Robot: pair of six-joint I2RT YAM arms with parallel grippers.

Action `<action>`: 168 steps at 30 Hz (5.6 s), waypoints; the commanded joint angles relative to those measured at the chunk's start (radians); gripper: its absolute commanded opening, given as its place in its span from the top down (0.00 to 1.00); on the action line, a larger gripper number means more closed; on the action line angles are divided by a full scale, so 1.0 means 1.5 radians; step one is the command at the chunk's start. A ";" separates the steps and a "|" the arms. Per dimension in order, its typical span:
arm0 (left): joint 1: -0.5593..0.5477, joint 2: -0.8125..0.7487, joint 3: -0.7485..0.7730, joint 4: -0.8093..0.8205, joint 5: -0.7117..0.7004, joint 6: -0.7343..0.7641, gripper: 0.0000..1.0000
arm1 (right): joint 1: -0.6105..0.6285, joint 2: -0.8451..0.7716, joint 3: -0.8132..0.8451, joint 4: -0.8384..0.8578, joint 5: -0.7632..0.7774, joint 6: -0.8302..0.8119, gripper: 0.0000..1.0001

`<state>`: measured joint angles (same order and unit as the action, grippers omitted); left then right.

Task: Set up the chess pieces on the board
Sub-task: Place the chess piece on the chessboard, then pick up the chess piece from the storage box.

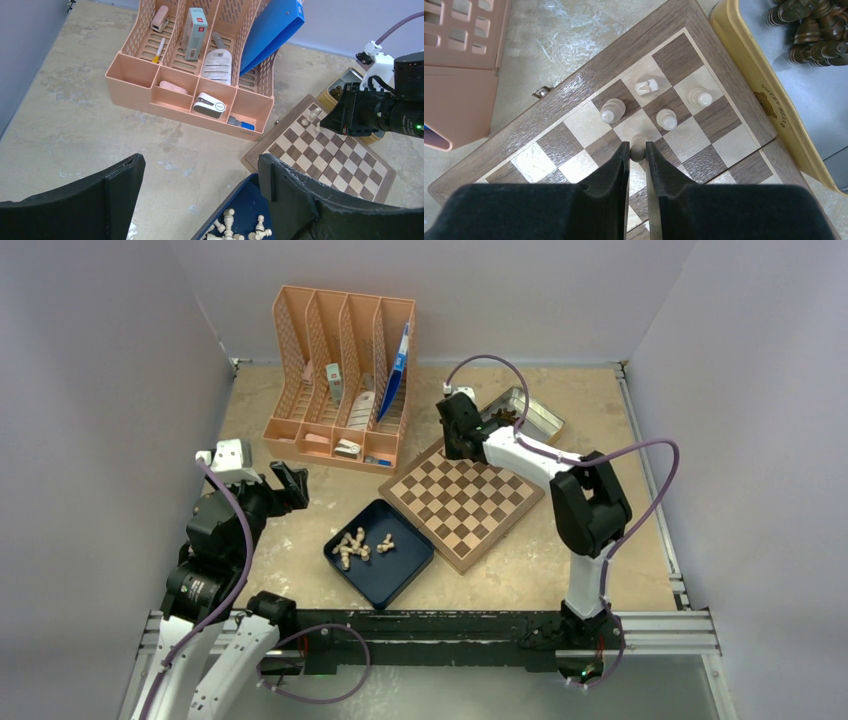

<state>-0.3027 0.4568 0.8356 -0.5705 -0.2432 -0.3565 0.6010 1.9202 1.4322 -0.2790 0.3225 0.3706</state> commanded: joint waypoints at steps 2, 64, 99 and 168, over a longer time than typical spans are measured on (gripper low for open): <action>-0.002 -0.004 0.000 0.018 -0.004 0.000 0.17 | -0.004 -0.004 0.015 0.019 -0.003 -0.008 0.81; -0.002 0.013 -0.001 0.015 0.009 -0.003 0.17 | 0.068 -0.197 -0.084 0.035 -0.057 0.018 0.69; -0.001 0.007 0.000 0.014 0.001 -0.005 0.16 | 0.375 -0.044 -0.122 0.116 -0.105 0.070 0.70; -0.002 0.011 -0.002 0.023 0.015 0.003 0.16 | 0.079 -0.079 -0.030 0.024 -0.013 0.011 0.83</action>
<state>-0.3027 0.4694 0.8356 -0.5705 -0.2348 -0.3565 0.7422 1.7622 1.3209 -0.2523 0.2661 0.4023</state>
